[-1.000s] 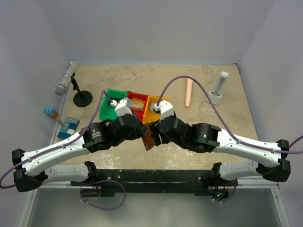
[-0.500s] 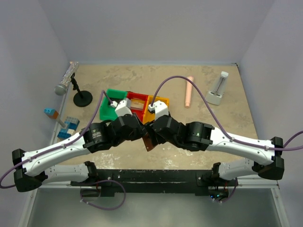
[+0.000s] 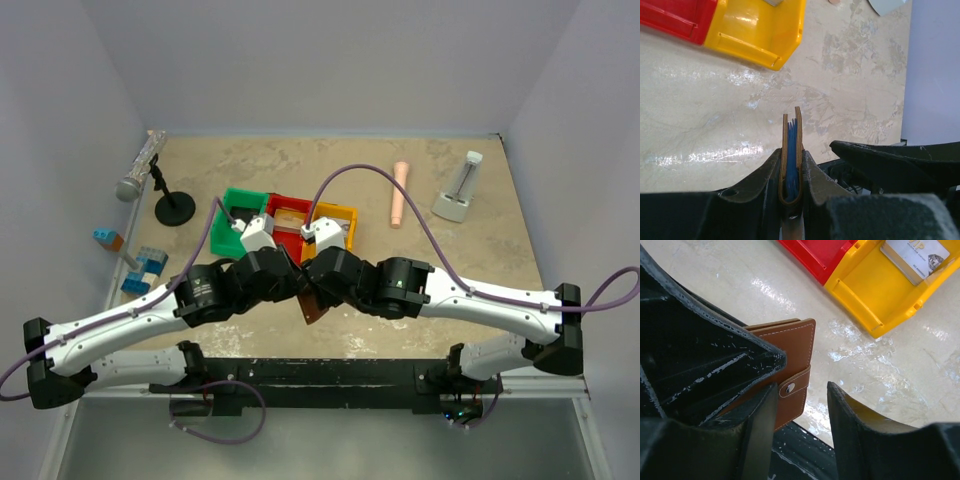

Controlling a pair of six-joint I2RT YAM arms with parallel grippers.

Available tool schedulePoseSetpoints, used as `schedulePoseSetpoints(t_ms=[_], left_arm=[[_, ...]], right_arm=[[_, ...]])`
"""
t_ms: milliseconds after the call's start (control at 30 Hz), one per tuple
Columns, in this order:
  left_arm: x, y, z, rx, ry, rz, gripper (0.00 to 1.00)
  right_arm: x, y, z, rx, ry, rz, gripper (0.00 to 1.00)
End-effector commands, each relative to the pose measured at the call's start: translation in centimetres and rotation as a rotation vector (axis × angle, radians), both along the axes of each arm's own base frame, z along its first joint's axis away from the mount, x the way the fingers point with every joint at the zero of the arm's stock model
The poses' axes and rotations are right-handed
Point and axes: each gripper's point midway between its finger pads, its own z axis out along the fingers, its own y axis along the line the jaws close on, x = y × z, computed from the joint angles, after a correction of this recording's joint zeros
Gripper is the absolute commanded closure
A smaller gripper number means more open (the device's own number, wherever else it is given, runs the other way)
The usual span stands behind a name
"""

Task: Take the credit cards out of the card holder
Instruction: Open the card holder at the center of the board.

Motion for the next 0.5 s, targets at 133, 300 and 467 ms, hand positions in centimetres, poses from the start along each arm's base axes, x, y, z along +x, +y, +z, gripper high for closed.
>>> schedulePoseSetpoints(t_ms=[133, 300, 467], left_arm=[[0.2, -1.4, 4.4, -0.194, -0.053, 0.005, 1.0], [0.2, -1.0, 4.6, -0.197, -0.062, 0.013, 1.0], [0.2, -0.7, 4.6, -0.196, -0.066, 0.022, 1.0]], right_arm=[[0.1, -0.6, -0.6, -0.035, 0.01, -0.027, 0.62], [-0.1, -0.9, -1.4, -0.051, 0.021, -0.033, 0.67], [-0.1, -1.4, -1.7, -0.065, 0.021, -0.043, 0.72]])
